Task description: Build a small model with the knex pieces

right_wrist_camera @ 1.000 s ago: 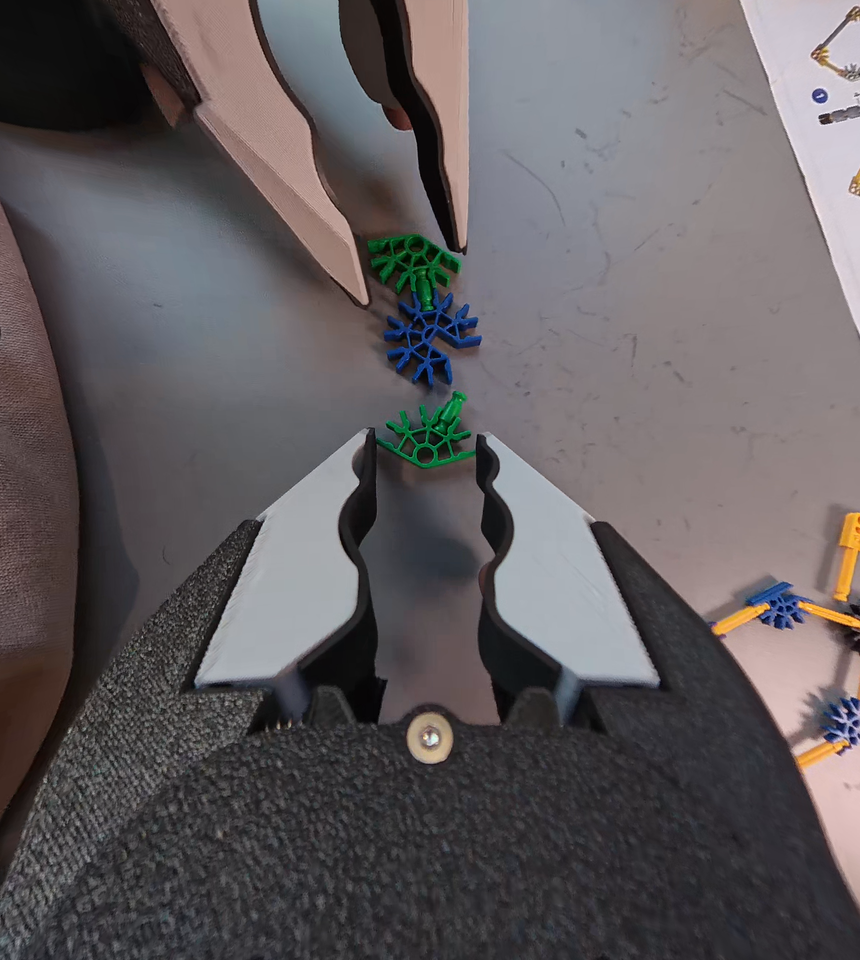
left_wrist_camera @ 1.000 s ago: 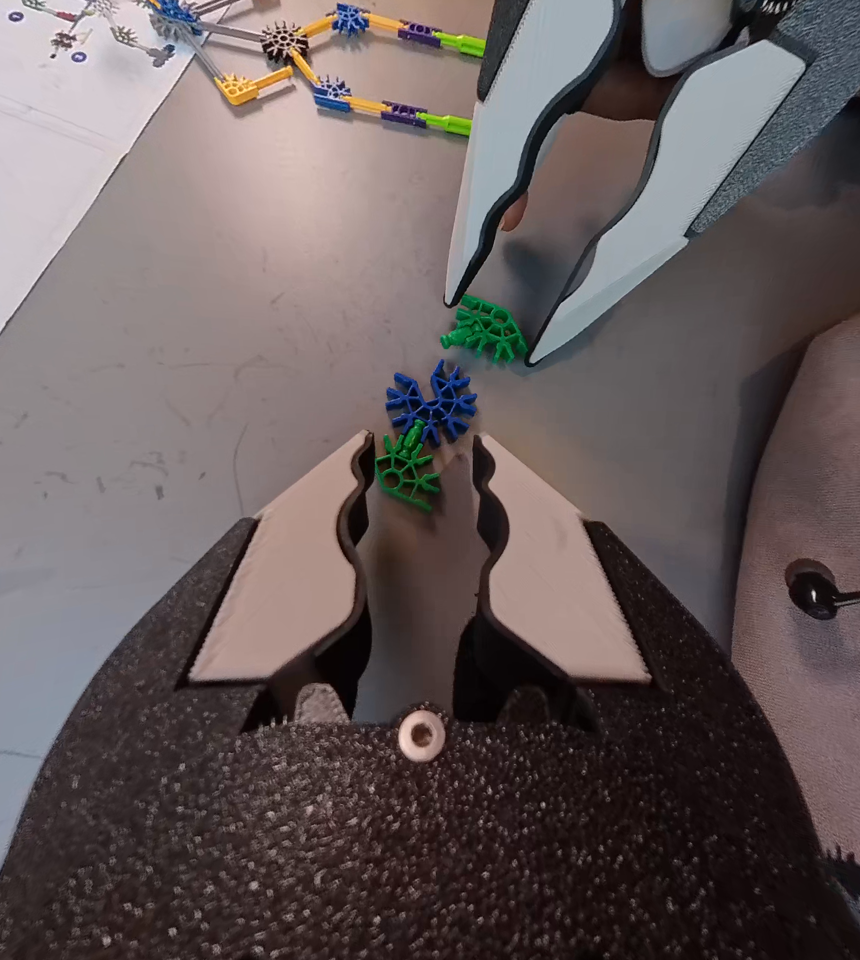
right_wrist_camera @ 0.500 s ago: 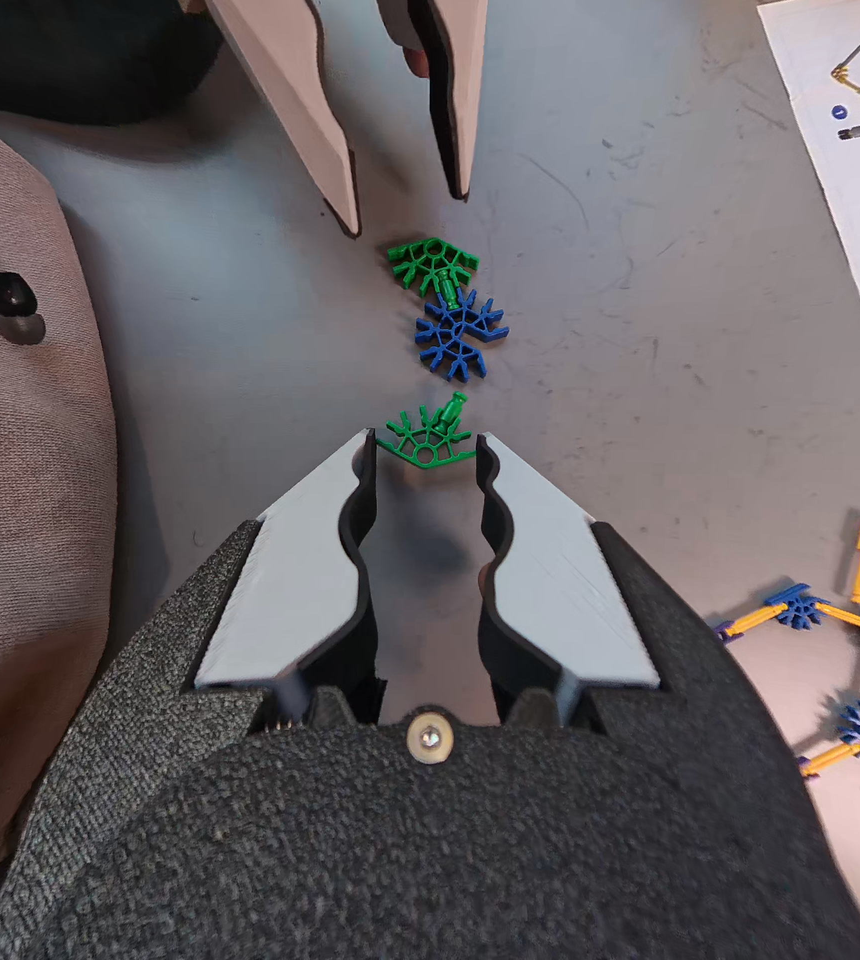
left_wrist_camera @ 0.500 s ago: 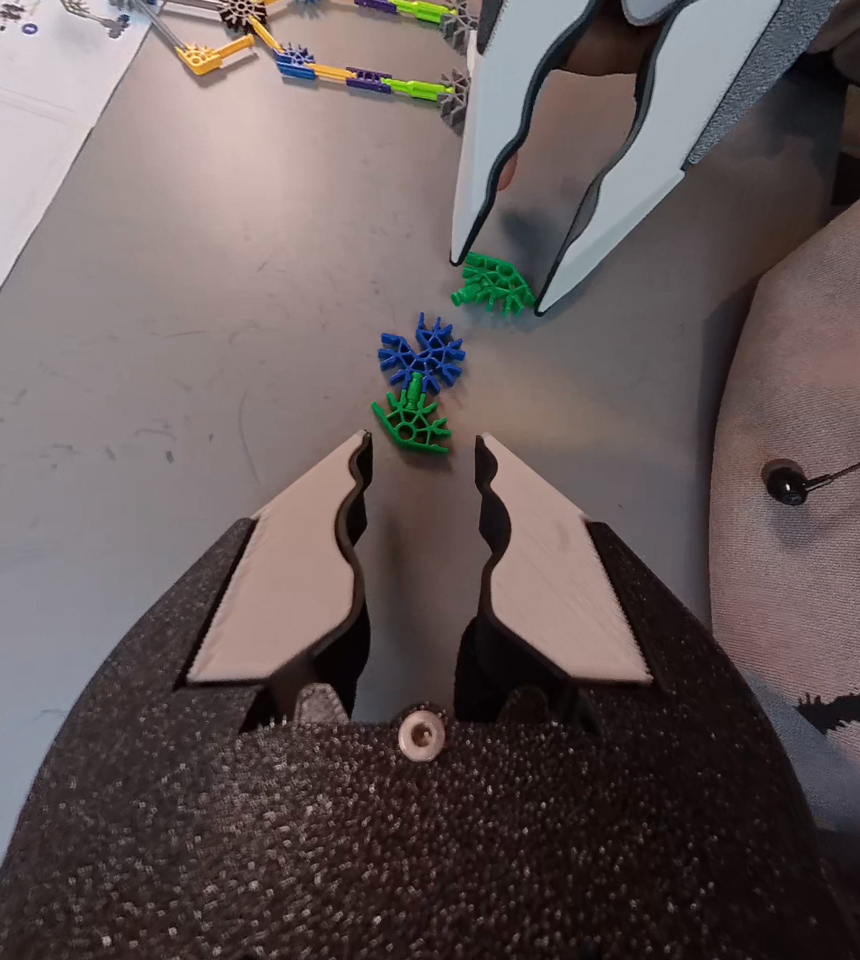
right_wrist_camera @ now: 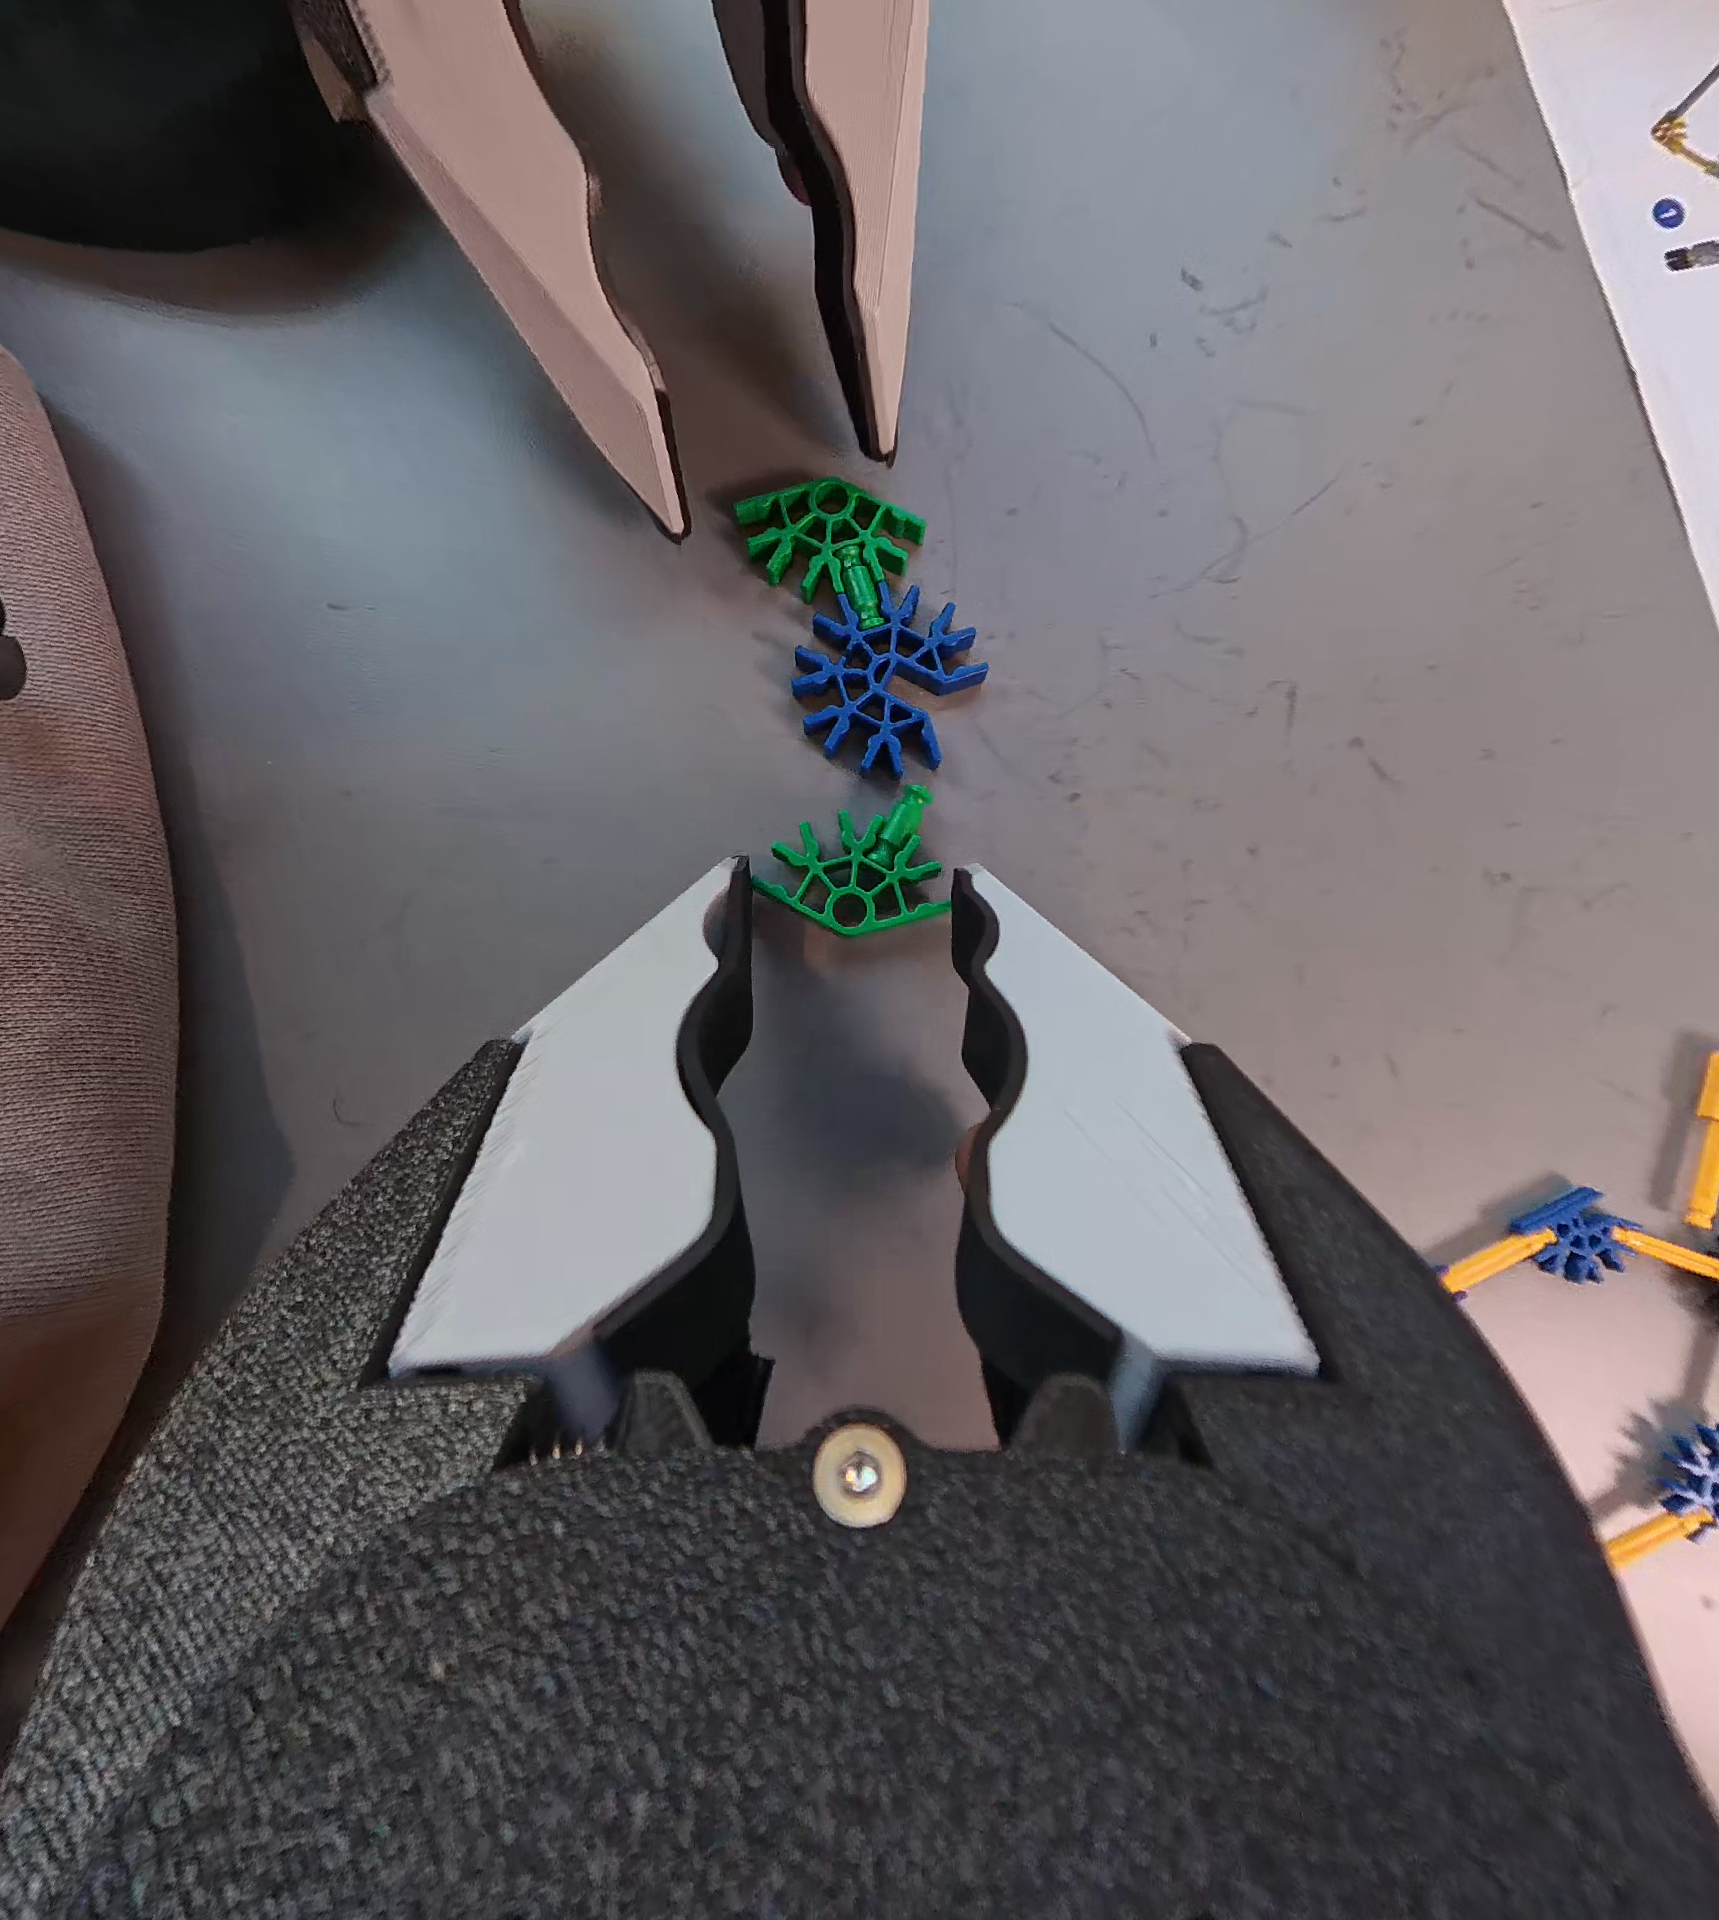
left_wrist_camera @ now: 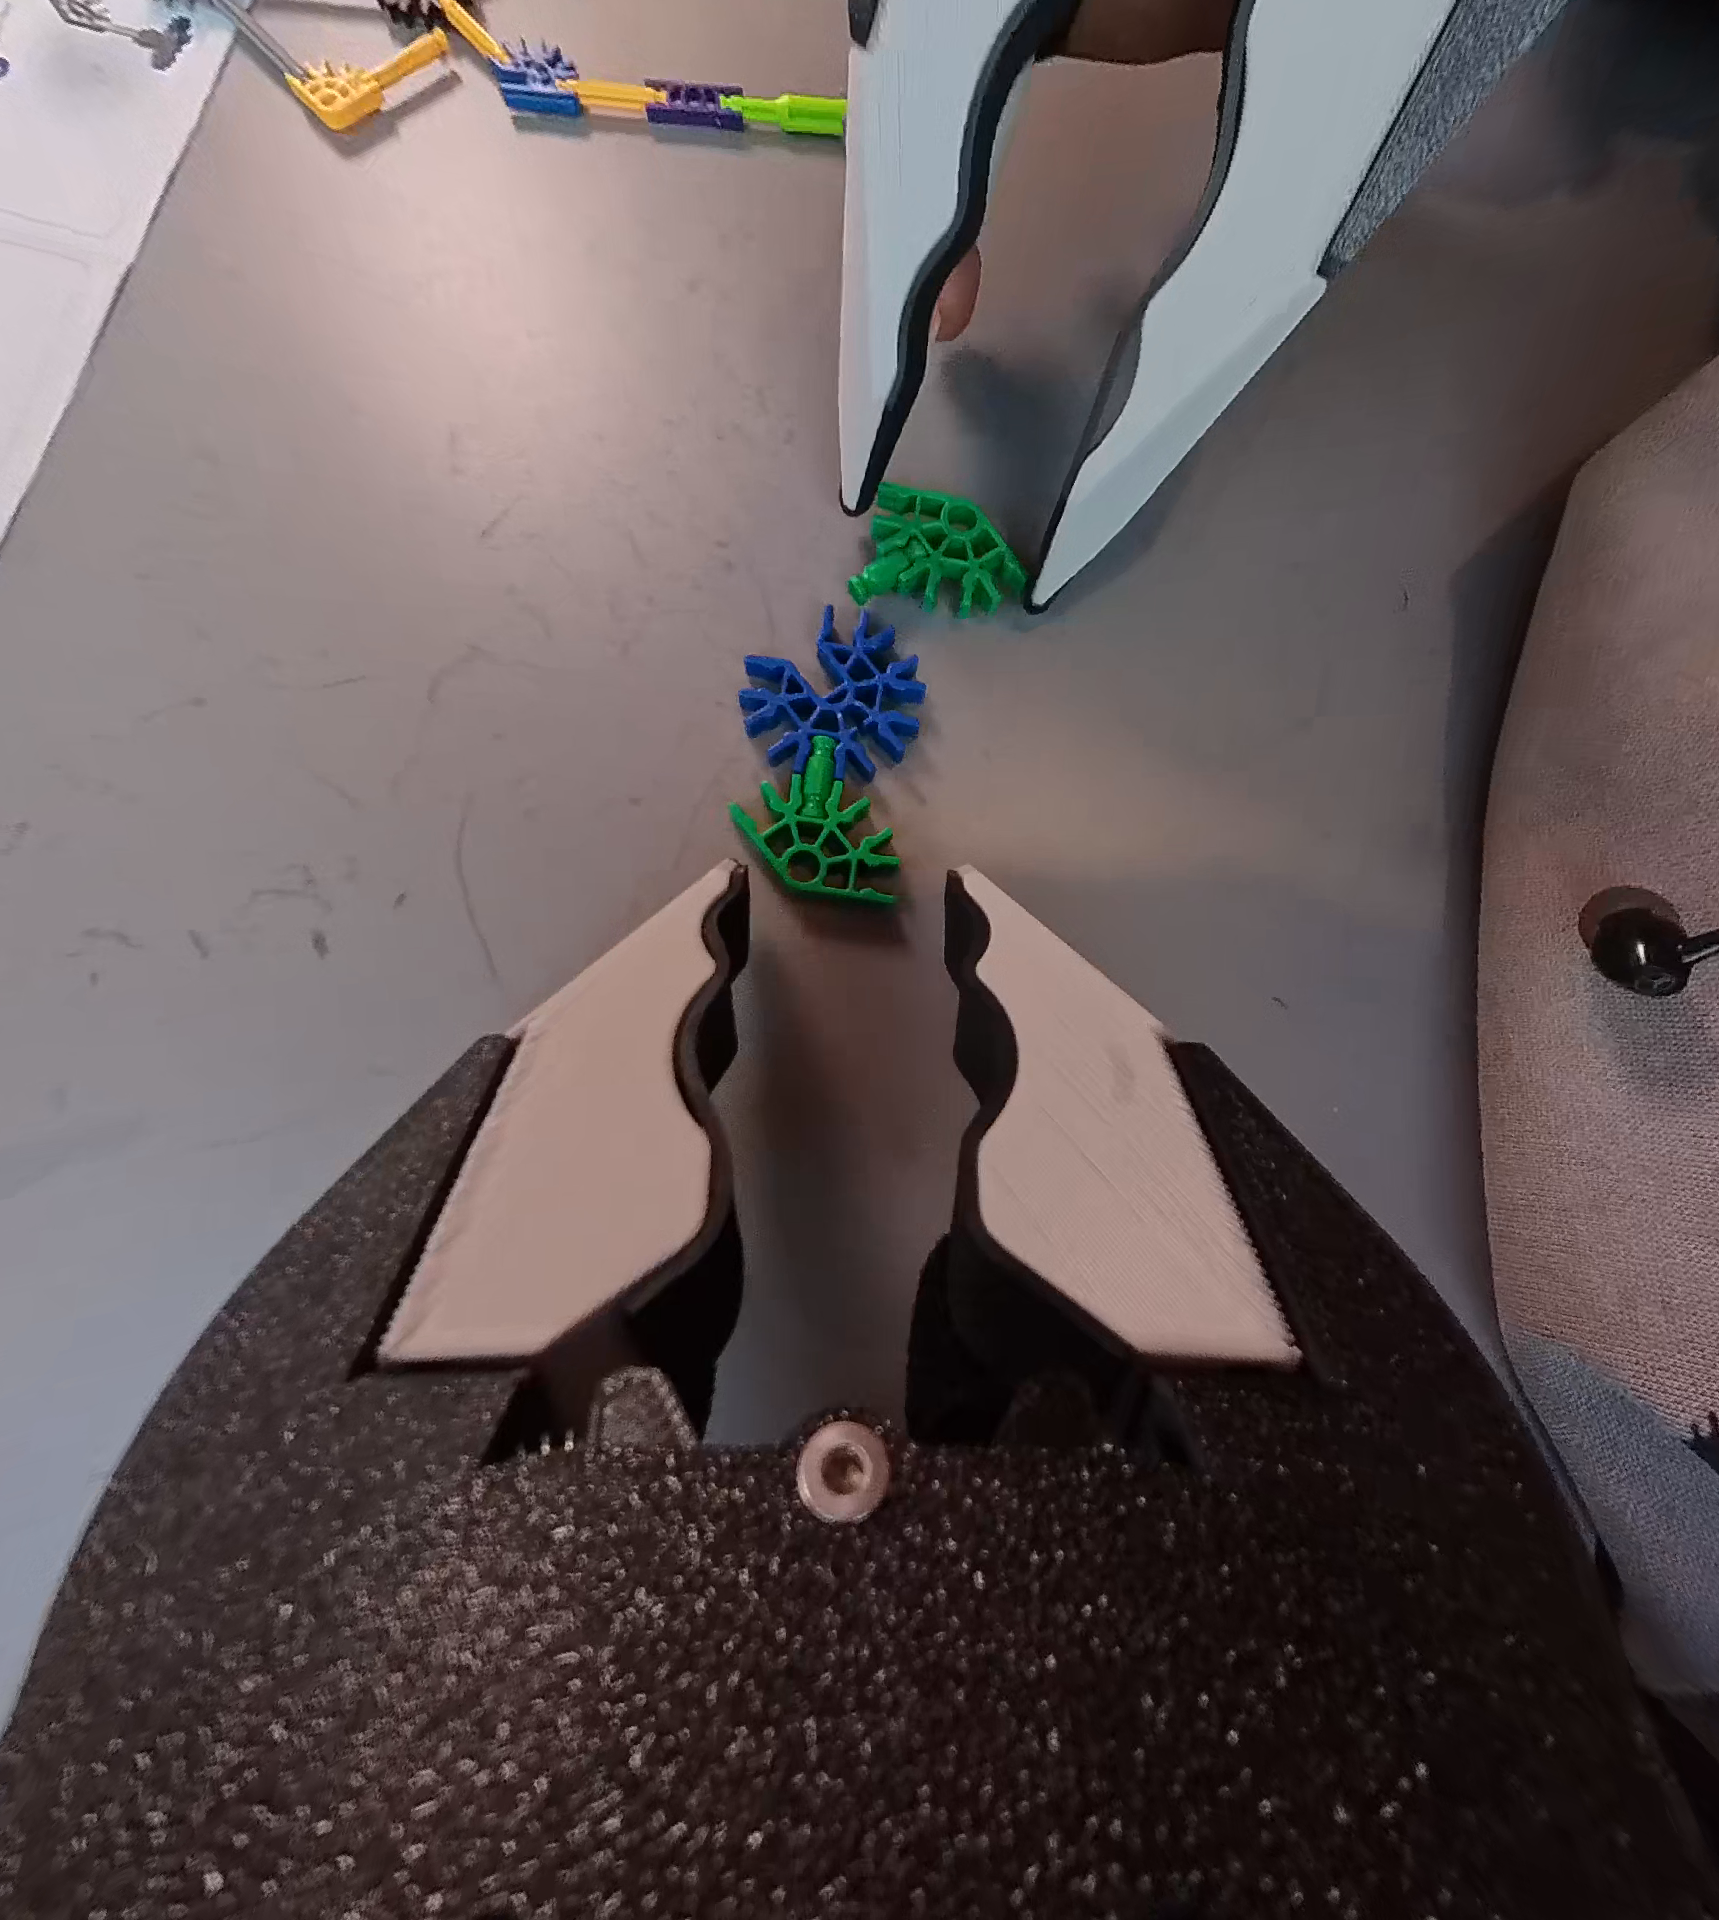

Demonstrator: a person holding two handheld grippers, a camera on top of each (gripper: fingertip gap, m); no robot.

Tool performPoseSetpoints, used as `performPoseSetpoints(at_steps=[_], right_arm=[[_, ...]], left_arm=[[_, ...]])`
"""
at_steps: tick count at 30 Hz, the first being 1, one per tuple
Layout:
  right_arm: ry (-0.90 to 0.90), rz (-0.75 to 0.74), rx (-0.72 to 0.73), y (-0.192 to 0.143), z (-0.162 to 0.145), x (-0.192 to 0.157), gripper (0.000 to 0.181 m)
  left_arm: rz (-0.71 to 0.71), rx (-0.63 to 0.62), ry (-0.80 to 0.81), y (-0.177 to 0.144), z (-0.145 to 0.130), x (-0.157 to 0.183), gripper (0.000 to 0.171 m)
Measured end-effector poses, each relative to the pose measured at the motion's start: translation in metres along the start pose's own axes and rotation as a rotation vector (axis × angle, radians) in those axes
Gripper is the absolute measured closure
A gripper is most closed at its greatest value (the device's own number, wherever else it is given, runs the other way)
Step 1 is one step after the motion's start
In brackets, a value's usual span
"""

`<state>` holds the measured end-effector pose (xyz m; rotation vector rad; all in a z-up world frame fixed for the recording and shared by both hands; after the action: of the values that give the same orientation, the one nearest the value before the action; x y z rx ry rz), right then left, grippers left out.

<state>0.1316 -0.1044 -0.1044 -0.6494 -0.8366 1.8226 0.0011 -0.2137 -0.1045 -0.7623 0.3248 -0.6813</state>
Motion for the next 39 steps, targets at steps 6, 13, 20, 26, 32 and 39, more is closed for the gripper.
performPoseSetpoints(at_steps=[6, 13, 20, 26, 32, 39], right_arm=[[0.0, 0.014, -0.011, 0.0, -0.003, 0.005, 0.144], [0.025, 0.026, 0.039, -0.004, -0.006, 0.012, 0.135], [0.159, 0.073, 0.29, -0.027, -0.004, 0.034, 0.133], [0.251, 0.16, 0.445, -0.035, -0.005, 0.043, 0.139], [0.291, 0.251, 0.446, -0.035, -0.008, 0.043, 0.138], [0.32, 0.307, 0.42, -0.032, -0.009, 0.043, 0.138]], left_arm=[[0.136, 0.25, -0.156, -0.028, 0.012, -0.028, 0.134], [0.41, 0.355, -0.222, -0.057, 0.017, -0.069, 0.134], [0.547, 0.201, -0.055, -0.111, 0.055, -0.148, 0.148], [0.286, -0.085, -0.003, -0.089, 0.073, -0.252, 0.171], [0.13, -0.331, 0.023, -0.028, 0.062, -0.313, 0.171], [0.12, -0.443, 0.061, 0.007, 0.05, -0.332, 0.171]])
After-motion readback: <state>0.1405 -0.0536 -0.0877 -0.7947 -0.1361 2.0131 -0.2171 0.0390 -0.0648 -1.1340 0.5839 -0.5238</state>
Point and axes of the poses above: each gripper's, where its closed fingertips meet, y out along the fingers, z out of its top, x = y × z across the jaws, the point moved 8 cm from there along -y, back along the fingers, and after that the axes turned 8 degrees about y, right-handed, at the moved point
